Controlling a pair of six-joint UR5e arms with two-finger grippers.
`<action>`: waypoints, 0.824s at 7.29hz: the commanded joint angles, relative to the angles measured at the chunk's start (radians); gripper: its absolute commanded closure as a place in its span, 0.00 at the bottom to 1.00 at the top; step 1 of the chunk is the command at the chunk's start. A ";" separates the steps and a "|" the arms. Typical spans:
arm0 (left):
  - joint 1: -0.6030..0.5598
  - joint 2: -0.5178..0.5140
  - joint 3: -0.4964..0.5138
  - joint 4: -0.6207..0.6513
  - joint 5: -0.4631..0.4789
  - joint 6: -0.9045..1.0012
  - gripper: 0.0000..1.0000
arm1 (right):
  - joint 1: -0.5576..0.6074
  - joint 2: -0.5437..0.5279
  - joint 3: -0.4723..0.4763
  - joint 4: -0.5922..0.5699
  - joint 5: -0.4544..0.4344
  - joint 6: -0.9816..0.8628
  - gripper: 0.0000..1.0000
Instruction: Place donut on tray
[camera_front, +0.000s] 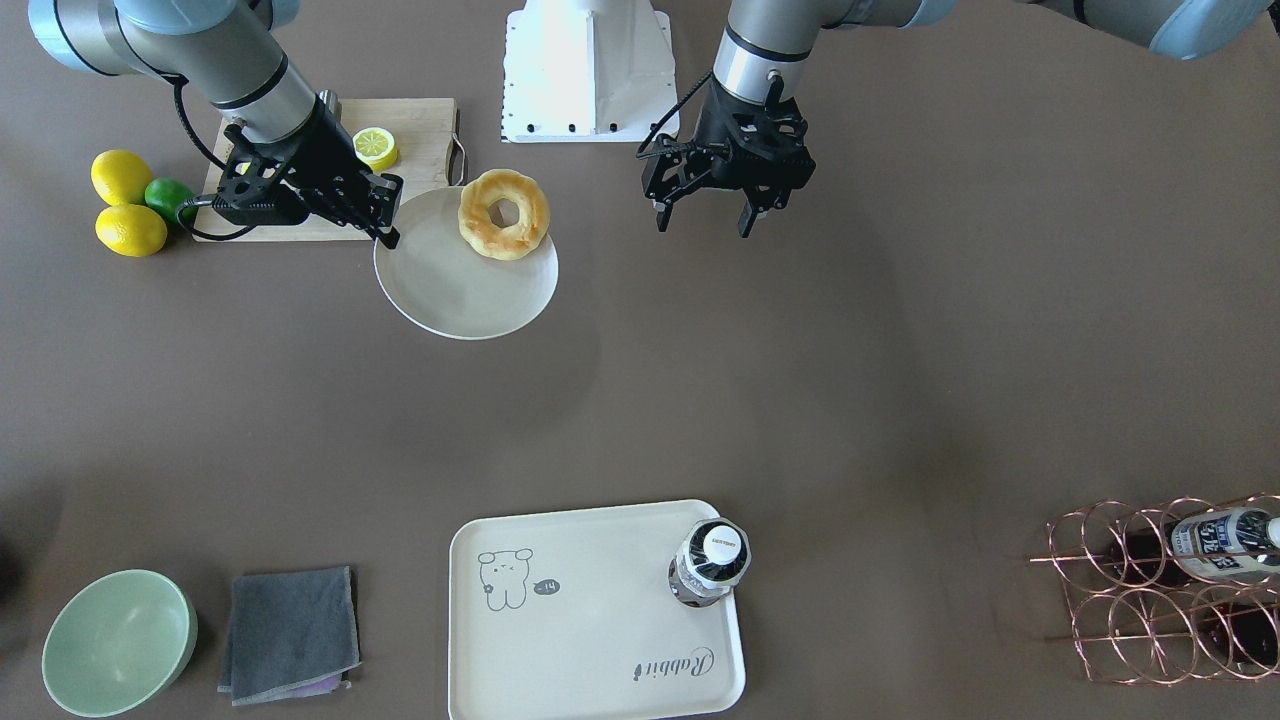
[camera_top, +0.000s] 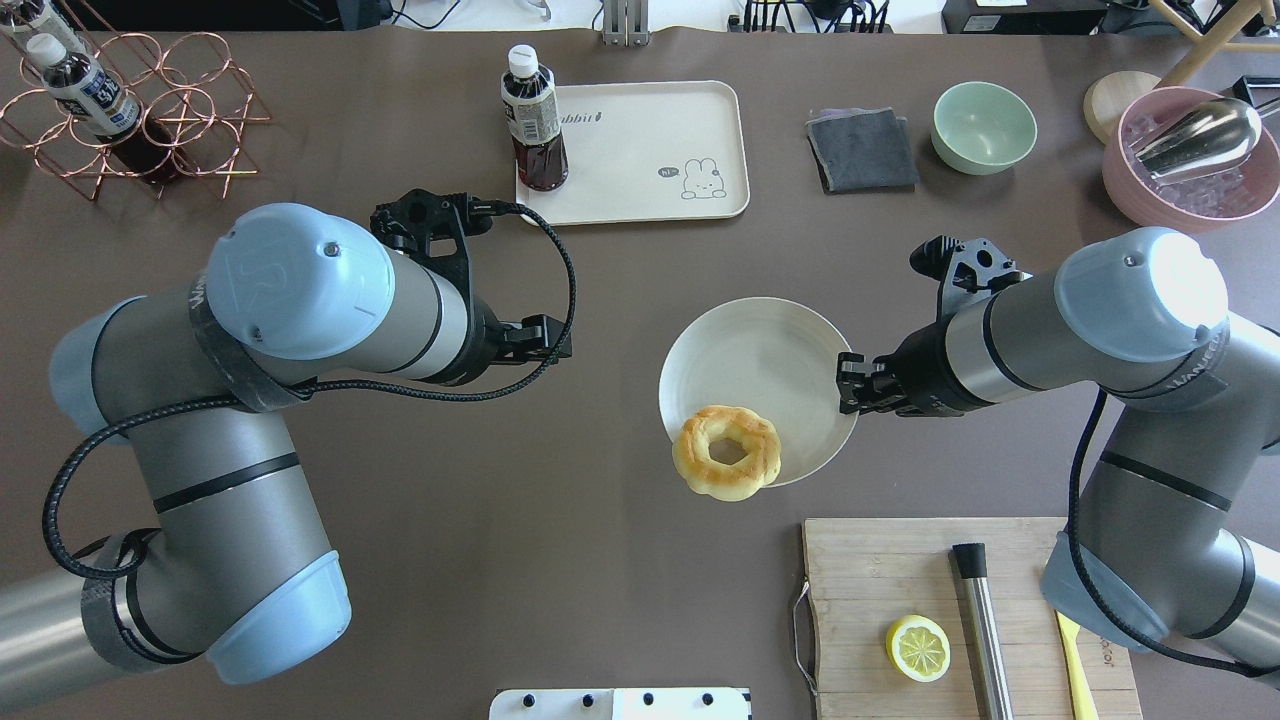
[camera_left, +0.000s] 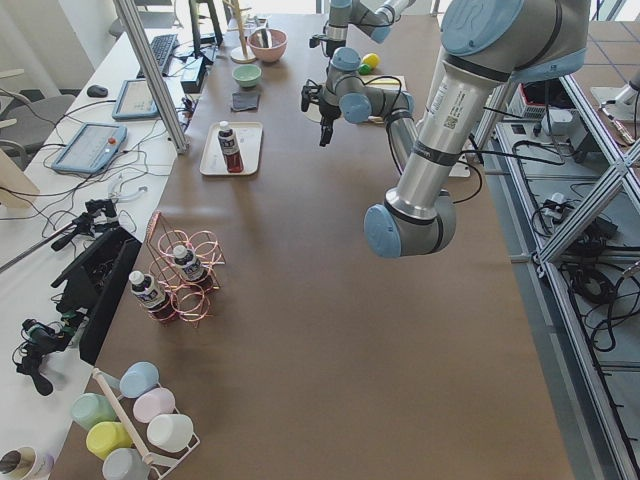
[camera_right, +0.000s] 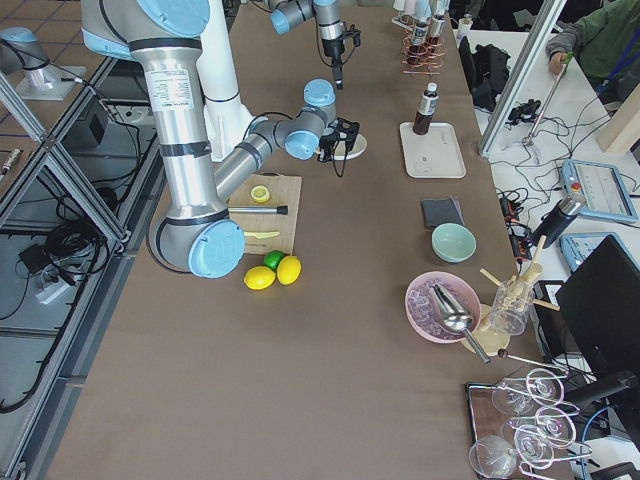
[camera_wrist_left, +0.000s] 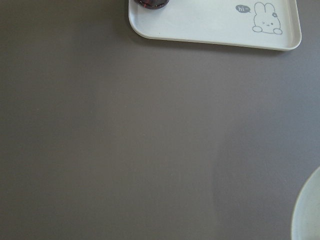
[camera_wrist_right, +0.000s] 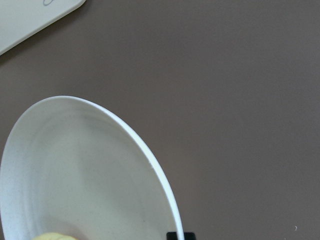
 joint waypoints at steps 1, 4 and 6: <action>-0.078 0.102 -0.048 -0.006 -0.058 0.112 0.02 | 0.072 0.021 -0.057 0.001 -0.005 0.195 1.00; -0.233 0.205 -0.052 -0.018 -0.167 0.331 0.02 | 0.151 0.162 -0.243 0.027 -0.005 0.414 1.00; -0.314 0.339 -0.042 -0.148 -0.232 0.445 0.02 | 0.157 0.296 -0.385 0.029 -0.040 0.614 1.00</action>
